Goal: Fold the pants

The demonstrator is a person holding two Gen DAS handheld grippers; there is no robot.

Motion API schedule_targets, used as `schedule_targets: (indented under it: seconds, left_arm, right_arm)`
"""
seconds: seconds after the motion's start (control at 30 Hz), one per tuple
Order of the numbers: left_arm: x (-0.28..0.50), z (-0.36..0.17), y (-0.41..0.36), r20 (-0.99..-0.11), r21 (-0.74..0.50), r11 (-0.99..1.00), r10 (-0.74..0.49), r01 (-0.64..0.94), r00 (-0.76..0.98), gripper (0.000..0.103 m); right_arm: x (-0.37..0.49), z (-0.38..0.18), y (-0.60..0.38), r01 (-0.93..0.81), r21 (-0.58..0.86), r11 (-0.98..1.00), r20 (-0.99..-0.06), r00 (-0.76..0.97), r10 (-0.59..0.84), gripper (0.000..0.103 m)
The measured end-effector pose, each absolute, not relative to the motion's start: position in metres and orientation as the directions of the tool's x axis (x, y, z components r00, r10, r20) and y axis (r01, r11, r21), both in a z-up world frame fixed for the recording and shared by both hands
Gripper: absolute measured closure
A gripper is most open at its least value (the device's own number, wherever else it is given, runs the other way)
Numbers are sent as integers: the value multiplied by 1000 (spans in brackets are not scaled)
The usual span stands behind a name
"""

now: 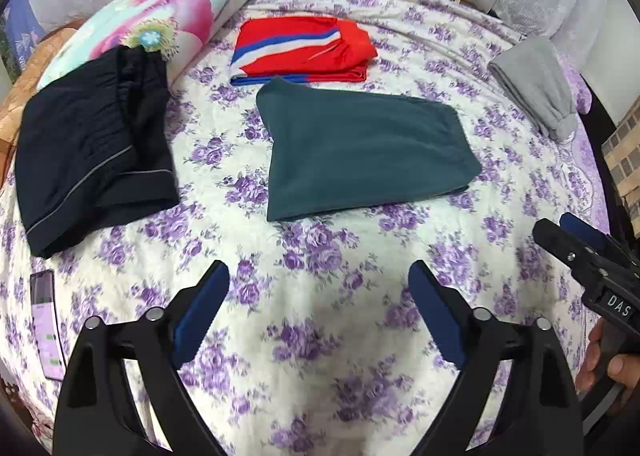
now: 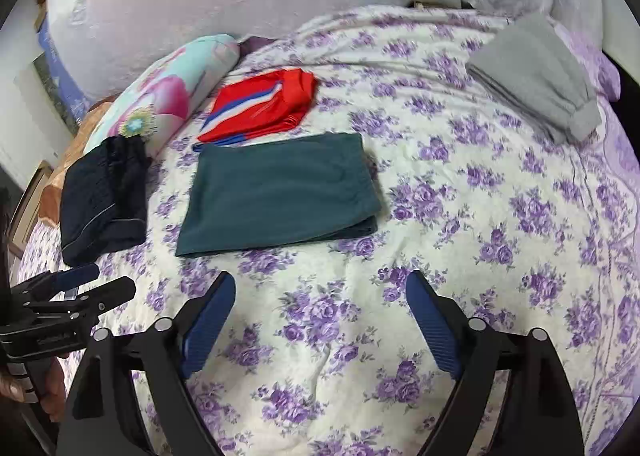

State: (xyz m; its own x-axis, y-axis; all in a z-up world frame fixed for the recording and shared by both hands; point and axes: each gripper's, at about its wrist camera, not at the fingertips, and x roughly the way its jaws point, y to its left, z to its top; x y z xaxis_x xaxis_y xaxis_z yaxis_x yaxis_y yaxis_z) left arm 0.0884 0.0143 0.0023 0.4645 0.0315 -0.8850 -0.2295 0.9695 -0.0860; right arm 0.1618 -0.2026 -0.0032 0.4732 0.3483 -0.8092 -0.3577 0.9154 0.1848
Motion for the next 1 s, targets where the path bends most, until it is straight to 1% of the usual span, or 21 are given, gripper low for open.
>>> schedule_targets:
  seconds: [0.13,0.23,0.37,0.5,0.63,0.77,1.0]
  left_arm:
    - [74,16,9,-872,-66,972,53,-226,487,13]
    - [66,24,6,-863,-44,972,80,-232,500,9]
    - [61,30,5,-858,-29,969,102,-245,504,8]
    - [59,31,8,-862,-23,964,116,-266,494,5]
    - [57,33,12,-861,-14,956,138,-293,489,5]
    - [54,34,13,-854,-25,957,131,-290,504,5]
    - [57,26,12,-862,4,958,148,-286,485,5]
  right_arm:
    - [147,7,-202,-361,184,914,-799,487,353,11]
    - [140,12,-200,-374,183,909,-795,488,361,10]
    - [133,15,-198,-379,172,909,-793,495,356,9]
    - [129,18,-200,-365,172,915,-788,506,351,4]
    - [126,19,-200,-362,166,917,-789,509,344,4]
    - [124,16,-200,-364,168,916,-796,498,344,4]
    - [124,8,-195,-365,166,916,-810,479,338,4]
